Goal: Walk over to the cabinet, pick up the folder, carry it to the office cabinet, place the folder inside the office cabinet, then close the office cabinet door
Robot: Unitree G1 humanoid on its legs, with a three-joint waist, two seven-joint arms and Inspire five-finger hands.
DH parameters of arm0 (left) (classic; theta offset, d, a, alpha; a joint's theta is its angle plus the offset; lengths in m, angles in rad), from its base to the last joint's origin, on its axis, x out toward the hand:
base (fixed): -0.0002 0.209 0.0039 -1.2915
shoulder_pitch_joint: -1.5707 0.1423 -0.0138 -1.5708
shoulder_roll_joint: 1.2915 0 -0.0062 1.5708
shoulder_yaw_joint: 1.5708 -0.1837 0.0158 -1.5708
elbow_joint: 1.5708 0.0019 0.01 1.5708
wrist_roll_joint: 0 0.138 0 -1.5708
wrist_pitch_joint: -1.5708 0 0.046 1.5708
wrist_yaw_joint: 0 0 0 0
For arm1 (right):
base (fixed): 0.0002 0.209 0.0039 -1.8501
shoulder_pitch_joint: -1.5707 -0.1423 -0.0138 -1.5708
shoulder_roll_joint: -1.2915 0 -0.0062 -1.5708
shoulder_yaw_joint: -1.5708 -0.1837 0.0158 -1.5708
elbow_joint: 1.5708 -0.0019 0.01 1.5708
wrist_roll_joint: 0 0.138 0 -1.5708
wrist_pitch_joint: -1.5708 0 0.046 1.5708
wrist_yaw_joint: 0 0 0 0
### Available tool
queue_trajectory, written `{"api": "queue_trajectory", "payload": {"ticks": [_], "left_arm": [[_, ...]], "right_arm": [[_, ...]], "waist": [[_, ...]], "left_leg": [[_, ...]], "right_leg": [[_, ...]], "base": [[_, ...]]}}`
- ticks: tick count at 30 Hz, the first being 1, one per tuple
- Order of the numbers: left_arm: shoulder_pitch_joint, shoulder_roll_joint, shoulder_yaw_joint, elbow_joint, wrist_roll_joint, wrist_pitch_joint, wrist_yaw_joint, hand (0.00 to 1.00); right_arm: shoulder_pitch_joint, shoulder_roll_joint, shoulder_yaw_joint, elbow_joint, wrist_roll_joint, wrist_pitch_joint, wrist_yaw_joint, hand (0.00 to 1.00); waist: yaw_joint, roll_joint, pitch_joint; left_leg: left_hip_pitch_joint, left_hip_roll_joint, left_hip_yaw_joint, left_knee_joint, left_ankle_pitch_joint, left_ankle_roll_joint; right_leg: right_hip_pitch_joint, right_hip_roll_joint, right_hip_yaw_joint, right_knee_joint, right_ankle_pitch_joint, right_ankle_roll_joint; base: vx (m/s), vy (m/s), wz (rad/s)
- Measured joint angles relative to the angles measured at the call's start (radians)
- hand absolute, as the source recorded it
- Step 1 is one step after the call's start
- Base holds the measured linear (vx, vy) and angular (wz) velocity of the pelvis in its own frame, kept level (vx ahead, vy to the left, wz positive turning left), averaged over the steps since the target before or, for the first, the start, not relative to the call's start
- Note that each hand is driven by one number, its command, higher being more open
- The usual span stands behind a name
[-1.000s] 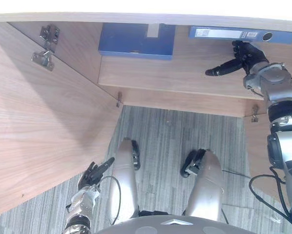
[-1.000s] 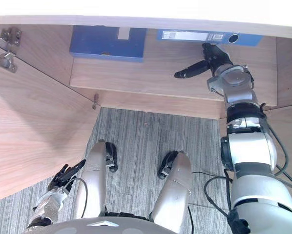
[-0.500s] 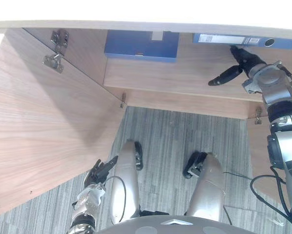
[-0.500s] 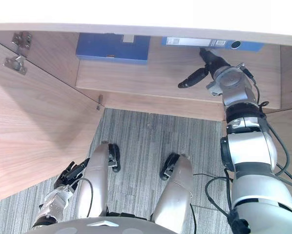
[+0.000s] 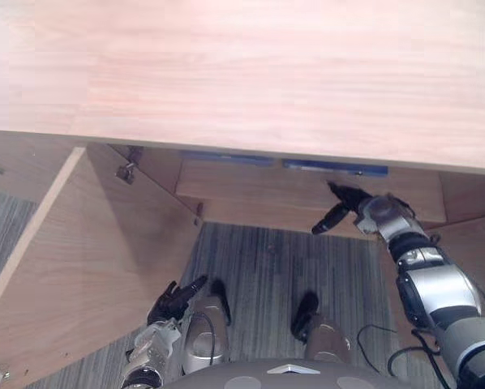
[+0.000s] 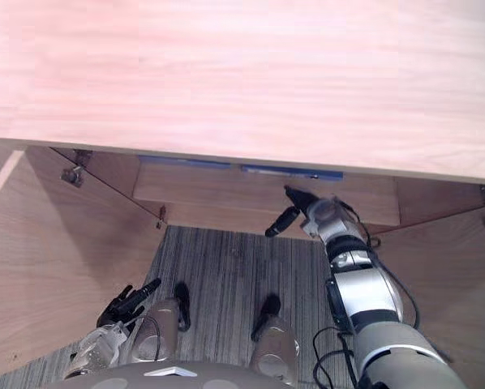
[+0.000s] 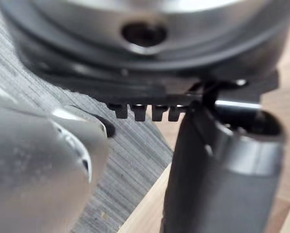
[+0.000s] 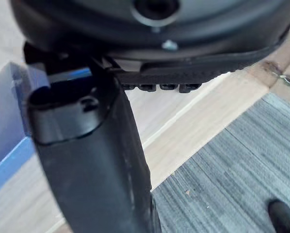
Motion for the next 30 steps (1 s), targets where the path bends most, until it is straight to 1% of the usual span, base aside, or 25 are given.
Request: {"api": "queue_trajectory", "payload": {"ticks": [1, 2, 3, 5, 8, 11, 13, 15, 17, 19, 20, 21, 22, 23, 24, 25, 26, 27, 28, 29, 30], "left_arm": [[0.000, 0.001, -0.005, 0.012, 0.000, 0.001, -0.001, 1.00], [0.001, 0.001, -0.006, 0.017, 0.000, 0.001, -0.001, 1.00], [0.006, 0.006, -0.006, 0.031, 0.002, 0.002, -0.002, 1.00], [0.020, 0.022, -0.008, 0.046, 0.042, 0.004, -0.008, 1.00], [0.022, 0.058, -0.008, 0.070, 0.073, 0.007, -0.010, 1.00], [0.023, 0.087, -0.003, 0.072, 0.079, 0.007, -0.010, 1.00], [0.024, 0.094, 0.000, 0.081, 0.079, 0.008, -0.010, 1.00], [0.022, 0.093, -0.001, 0.094, 0.079, 0.022, -0.011, 1.00], [0.033, 0.084, -0.003, 0.101, 0.080, 0.024, -0.014, 1.00], [0.057, 0.067, -0.004, 0.101, 0.080, 0.024, -0.017, 1.00], [0.069, 0.055, -0.006, 0.102, 0.083, 0.024, -0.017, 1.00], [0.075, 0.047, -0.012, 0.104, 0.086, 0.024, -0.016, 1.00], [0.089, 0.033, -0.043, 0.109, 0.090, 0.024, -0.013, 1.00], [0.091, 0.028, -0.053, 0.109, 0.091, 0.023, -0.011, 1.00], [0.087, 0.028, -0.084, 0.109, 0.107, 0.022, -0.007, 1.00], [0.078, 0.034, -0.115, 0.108, 0.118, 0.020, -0.004, 1.00], [0.074, 0.042, -0.145, 0.108, 0.140, 0.017, -0.001, 1.00], [0.070, 0.048, -0.167, 0.108, 0.157, 0.015, 0.000, 1.00], [0.061, 0.054, -0.215, 0.108, 0.192, 0.011, 0.011, 1.00], [0.058, 0.065, -0.257, 0.108, 0.218, -0.003, 0.013, 1.00], [0.057, 0.068, -0.269, 0.108, 0.233, -0.007, 0.014, 1.00]], "right_arm": [[0.001, -0.002, -0.044, 0.032, -0.001, 0.004, 0.000, 1.00], [0.004, -0.004, -0.064, 0.043, 0.000, 0.009, 0.000, 1.00], [0.018, -0.005, -0.099, 0.064, -0.001, 0.018, 0.000, 1.00], [0.060, -0.004, -0.143, 0.082, -0.001, 0.021, 0.001, 1.00], [0.092, -0.002, -0.170, 0.110, 0.000, 0.022, 0.001, 1.00], [0.120, 0.006, -0.199, 0.112, 0.001, 0.023, 0.001, 1.00], [0.131, 0.012, -0.200, 0.112, 0.002, 0.023, 0.000, 1.00], [0.175, 0.014, -0.249, 0.113, 0.005, 0.021, 0.000, 1.00], [0.225, 0.014, -0.340, 0.146, 0.006, 0.023, -0.016, 1.00], [0.284, 0.014, -0.414, 0.154, 0.006, 0.027, -0.032, 1.00], [0.297, 0.014, -0.435, 0.166, 0.009, 0.029, -0.046, 1.00], [0.307, 0.015, -0.443, 0.171, 0.012, 0.031, -0.053, 1.00], [0.334, 0.020, -0.467, 0.181, 0.037, 0.035, -0.078, 1.00], [0.348, 0.025, -0.484, 0.181, 0.050, 0.035, -0.087, 1.00], [0.370, 0.047, -0.514, 0.180, 0.082, 0.035, -0.113, 1.00], [0.391, 0.073, -0.526, 0.178, 0.126, 0.034, -0.129, 1.00], [0.409, 0.096, -0.526, 0.176, 0.180, 0.032, -0.144, 1.00], [0.423, 0.109, -0.527, 0.173, 0.215, 0.027, -0.152, 1.00], [0.452, 0.139, -0.524, 0.159, 0.303, 0.018, -0.175, 1.00], [0.484, 0.168, -0.521, 0.127, 0.373, 0.015, -0.193, 1.00], [0.502, 0.180, -0.518, 0.114, 0.407, 0.009, -0.202, 1.00]], "waist": [[-0.004, 0.000, 0.000], [-0.007, -0.002, -0.001], [-0.009, -0.008, -0.012], [-0.015, -0.020, -0.024], [-0.017, -0.034, -0.036], [-0.017, -0.044, -0.045], [-0.017, -0.042, -0.047], [-0.018, -0.037, -0.058], [-0.019, -0.032, -0.079], [-0.018, -0.018, -0.097], [-0.016, -0.007, -0.103], [-0.014, 0.000, -0.108], [-0.006, 0.019, -0.120], [-0.006, 0.026, -0.125], [-0.012, 0.030, -0.131], [-0.021, 0.026, -0.136], [-0.027, 0.022, -0.142], [-0.027, 0.020, -0.147], [-0.034, 0.020, -0.153], [-0.049, 0.022, -0.154], [-0.053, 0.021, -0.153]], "left_leg": [[0.028, -0.012, -0.001, -0.035, 0.014, 0.001], [0.039, -0.014, -0.001, -0.048, 0.019, 0.001], [0.056, -0.021, -0.001, -0.067, 0.025, 0.003], [0.082, -0.029, -0.006, -0.070, 0.025, 0.003], [0.104, -0.031, -0.009, -0.068, 0.025, 0.004], [0.105, -0.026, -0.013, -0.047, 0.017, 0.002], [0.104, -0.014, -0.013, -0.018, 0.001, 0.000], [0.103, -0.003, -0.022, 0.022, -0.028, -0.006], [0.099, 0.007, -0.035, 0.059, -0.060, -0.002], [0.089, 0.015, -0.055, 0.114, -0.099, -0.004], [0.084, 0.016, -0.076, 0.147, -0.121, -0.010], [0.082, 0.010, -0.097, 0.166, -0.138, -0.010], [0.081, -0.015, -0.189, 0.209, -0.174, -0.004], [0.085, -0.027, -0.232, 0.218, -0.189, -0.007], [0.085, -0.035, -0.257, 0.230, -0.205, -0.006], [0.087, -0.039, -0.246, 0.228, -0.207, -0.002], [0.088, -0.042, -0.227, 0.224, -0.208, 0.002], [0.089, -0.043, -0.217, 0.220, -0.208, 0.004], [0.092, -0.051, -0.194, 0.209, -0.205, 0.009], [0.100, -0.064, -0.169, 0.193, -0.202, 0.020], [0.111, -0.071, -0.148, 0.177, -0.198, 0.027]], "right_leg": [[0.037, 0.012, -0.004, -0.055, 0.028, 0.000], [0.054, 0.015, -0.006, -0.080, 0.042, 0.001], [0.084, 0.028, -0.007, -0.129, 0.064, 0.002], [0.139, 0.035, -0.013, -0.193, 0.093, 0.002], [0.178, 0.044, -0.011, -0.236, 0.122, -0.007], [0.198, 0.054, -0.001, -0.265, 0.134, -0.012], [0.208, 0.064, 0.005, -0.270, 0.132, -0.019], [0.229, 0.075, 0.009, -0.278, 0.131, -0.021], [0.246, 0.083, 0.011, -0.282, 0.129, -0.023], [0.253, 0.096, 0.024, -0.285, 0.129, -0.024], [0.254, 0.102, 0.037, -0.287, 0.129, -0.024], [0.254, 0.106, 0.050, -0.289, 0.129, -0.024], [0.257, 0.117, 0.076, -0.289, 0.132, -0.023], [0.258, 0.122, 0.085, -0.289, 0.135, -0.019], [0.260, 0.124, 0.098, -0.296, 0.144, -0.014], [0.256, 0.120, 0.110, -0.298, 0.148, -0.019], [0.244, 0.114, 0.124, -0.298, 0.153, -0.017], [0.237, 0.111, 0.136, -0.298, 0.156, -0.016], [0.219, 0.101, 0.160, -0.296, 0.165, -0.015], [0.203, 0.087, 0.184, -0.293, 0.170, -0.015], [0.193, 0.078, 0.203, -0.287, 0.172, -0.016]], "base": [[0.03, 0.020, 0.07], [0.01, 0.016, 0.03], [0.01, 0.010, 0.05], [0.00, 0.036, 0.07], [-0.05, 0.045, -0.01], [-0.11, 0.008, -0.06], [-0.11, -0.006, -0.09], [-0.13, 0.006, -0.02], [-0.08, 0.044, 0.00], [-0.06, 0.069, -0.13], [-0.04, 0.077, -0.28], [-0.04, 0.164, -0.48], [-0.01, 0.159, -0.46], [0.01, 0.196, -0.47], [0.03, 0.144, -0.29], [0.02, 0.162, -0.31], [0.01, 0.098, -0.30], [0.00, 0.113, -0.44], [0.00, 0.114, -0.53], [0.01, 0.137, -0.59], [0.01, 0.121, -0.69]]}}
